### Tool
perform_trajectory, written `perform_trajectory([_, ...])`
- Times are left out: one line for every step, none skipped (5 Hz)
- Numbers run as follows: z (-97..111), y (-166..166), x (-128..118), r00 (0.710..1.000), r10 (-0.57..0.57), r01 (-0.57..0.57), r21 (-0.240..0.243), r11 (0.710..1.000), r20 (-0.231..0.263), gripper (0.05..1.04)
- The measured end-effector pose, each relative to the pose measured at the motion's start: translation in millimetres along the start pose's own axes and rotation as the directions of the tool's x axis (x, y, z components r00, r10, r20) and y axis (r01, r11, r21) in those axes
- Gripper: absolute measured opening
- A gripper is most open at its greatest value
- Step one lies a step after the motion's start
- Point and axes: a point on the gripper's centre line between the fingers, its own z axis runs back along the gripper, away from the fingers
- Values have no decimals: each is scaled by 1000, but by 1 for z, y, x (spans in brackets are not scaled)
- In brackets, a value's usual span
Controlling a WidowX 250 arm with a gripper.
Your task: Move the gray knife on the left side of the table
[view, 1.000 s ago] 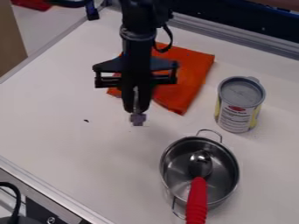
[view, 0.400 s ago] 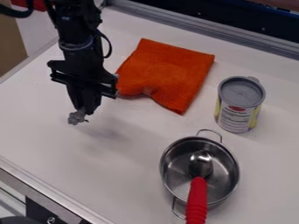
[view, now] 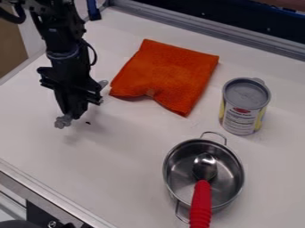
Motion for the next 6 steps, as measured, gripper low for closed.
perform_trajectory([-10,12,3,997,-50,49,-13,999,-51,150])
perform_trajectory([-18,22,2,997,-71,72,-36,997,22,150])
perform_trajectory([-21,33,-2,996,-64,67,-42,997,66,150])
perform_trajectory([-22,39,-9,997,-55,58,-57,997,54,150])
perform_trajectory([-22,43,-12,997,-64,65,-33,997,51,150])
perform_trajectory([-22,46,-14,996,-71,72,-22,997,54,150])
